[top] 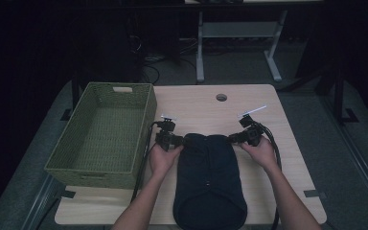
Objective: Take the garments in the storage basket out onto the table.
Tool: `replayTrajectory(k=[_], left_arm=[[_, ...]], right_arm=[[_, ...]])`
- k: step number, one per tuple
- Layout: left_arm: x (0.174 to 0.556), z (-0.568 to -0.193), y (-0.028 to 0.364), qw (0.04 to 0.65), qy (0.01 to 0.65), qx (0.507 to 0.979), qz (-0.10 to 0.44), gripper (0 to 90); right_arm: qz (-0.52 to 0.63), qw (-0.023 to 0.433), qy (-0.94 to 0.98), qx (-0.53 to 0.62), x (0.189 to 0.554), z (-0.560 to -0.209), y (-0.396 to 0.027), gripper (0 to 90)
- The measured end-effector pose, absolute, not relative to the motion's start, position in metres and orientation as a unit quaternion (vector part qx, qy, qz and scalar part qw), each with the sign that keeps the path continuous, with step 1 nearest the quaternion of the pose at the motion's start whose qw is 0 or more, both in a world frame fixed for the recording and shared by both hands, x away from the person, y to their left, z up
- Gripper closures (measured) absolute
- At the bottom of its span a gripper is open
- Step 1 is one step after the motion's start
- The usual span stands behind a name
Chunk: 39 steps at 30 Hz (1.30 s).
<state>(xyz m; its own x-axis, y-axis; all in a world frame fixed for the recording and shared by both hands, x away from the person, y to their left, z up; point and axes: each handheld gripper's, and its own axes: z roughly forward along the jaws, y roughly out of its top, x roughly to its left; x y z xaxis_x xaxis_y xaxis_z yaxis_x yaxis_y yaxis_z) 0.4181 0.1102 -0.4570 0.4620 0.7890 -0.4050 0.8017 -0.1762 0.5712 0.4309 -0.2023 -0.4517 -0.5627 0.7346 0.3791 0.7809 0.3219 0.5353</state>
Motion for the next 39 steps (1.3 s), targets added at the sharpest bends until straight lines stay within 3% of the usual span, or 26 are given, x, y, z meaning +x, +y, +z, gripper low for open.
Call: replayTrajectory(k=[13, 24, 39], left_arm=[[0.420, -0.461, 0.106, 0.373, 0.518, 0.769, -0.022, 56.5], [0.418, -0.459, 0.107, 0.371, 0.505, 0.780, -0.011, 78.0], [0.418, -0.450, 0.105, 0.378, 0.495, 0.783, -0.007, 81.8]], right_arm=[[-0.338, 0.040, -0.817, -0.466, 0.432, -0.456, -0.197, 62.9], [-0.335, 0.048, -0.819, -0.464, 0.432, -0.458, -0.198, 77.3], [-0.352, 0.050, -0.813, -0.461, 0.430, -0.449, -0.202, 78.9]])
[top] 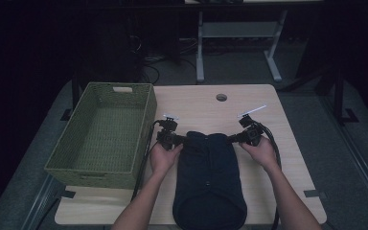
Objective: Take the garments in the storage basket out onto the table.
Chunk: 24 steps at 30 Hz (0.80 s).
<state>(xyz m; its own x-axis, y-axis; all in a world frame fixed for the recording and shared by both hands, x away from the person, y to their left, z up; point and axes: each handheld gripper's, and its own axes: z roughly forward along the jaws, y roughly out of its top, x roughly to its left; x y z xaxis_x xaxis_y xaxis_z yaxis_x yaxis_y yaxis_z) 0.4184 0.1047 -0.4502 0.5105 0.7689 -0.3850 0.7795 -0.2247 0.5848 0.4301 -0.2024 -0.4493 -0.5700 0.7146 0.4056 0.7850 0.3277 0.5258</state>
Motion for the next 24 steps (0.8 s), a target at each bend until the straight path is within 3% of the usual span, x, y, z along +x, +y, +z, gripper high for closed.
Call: replayTrajectory(k=[24], left_arm=[[0.423, -0.428, 0.103, 0.397, 0.483, 0.780, 0.010, 82.2]], right_arm=[[-0.373, 0.040, -0.808, -0.454, 0.434, -0.428, -0.209, 79.0]])
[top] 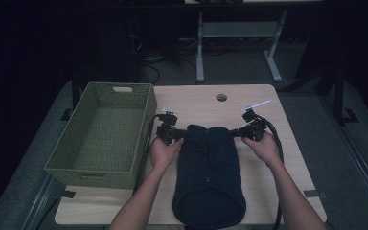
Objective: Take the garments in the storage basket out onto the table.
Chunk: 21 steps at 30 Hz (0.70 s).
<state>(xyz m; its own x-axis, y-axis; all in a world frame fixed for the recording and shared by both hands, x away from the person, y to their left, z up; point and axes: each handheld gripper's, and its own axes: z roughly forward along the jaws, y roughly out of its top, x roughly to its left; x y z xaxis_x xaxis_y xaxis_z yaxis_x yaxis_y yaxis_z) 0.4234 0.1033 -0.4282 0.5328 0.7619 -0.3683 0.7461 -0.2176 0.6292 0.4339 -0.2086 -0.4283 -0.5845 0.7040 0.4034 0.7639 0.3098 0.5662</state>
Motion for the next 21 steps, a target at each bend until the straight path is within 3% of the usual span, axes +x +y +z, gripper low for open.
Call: replayTrajectory(k=[21], left_arm=[[0.440, -0.360, 0.102, 0.447, 0.460, 0.765, 0.052, 82.4]], right_arm=[[-0.416, -0.010, -0.799, -0.435, 0.442, -0.363, -0.211, 79.0]])
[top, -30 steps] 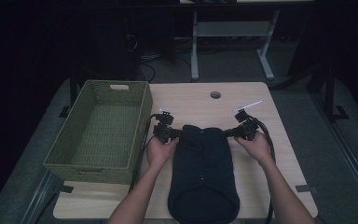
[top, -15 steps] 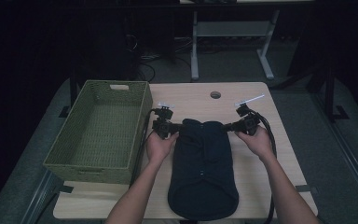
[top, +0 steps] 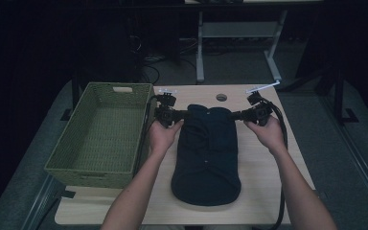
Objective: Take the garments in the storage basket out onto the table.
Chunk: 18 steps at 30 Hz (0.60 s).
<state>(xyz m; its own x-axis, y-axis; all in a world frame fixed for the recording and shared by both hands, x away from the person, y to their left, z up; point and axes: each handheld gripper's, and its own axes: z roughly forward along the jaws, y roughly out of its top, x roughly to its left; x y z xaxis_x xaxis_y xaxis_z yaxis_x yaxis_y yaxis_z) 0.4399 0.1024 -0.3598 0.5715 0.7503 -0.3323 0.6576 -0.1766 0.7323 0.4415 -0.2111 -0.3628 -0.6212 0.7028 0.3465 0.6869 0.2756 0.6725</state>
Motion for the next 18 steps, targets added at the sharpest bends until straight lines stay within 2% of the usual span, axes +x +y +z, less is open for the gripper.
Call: replayTrajectory(k=[6, 18], left_arm=[[0.435, -0.344, 0.102, 0.460, 0.441, 0.768, 0.068, 82.4], [0.407, -0.361, 0.110, 0.470, 0.427, 0.769, 0.075, 82.3]], right_arm=[[0.435, 0.031, 0.794, 0.423, 0.437, -0.341, -0.211, 78.9], [0.437, 0.034, 0.800, 0.409, 0.415, -0.355, -0.207, 78.8]])
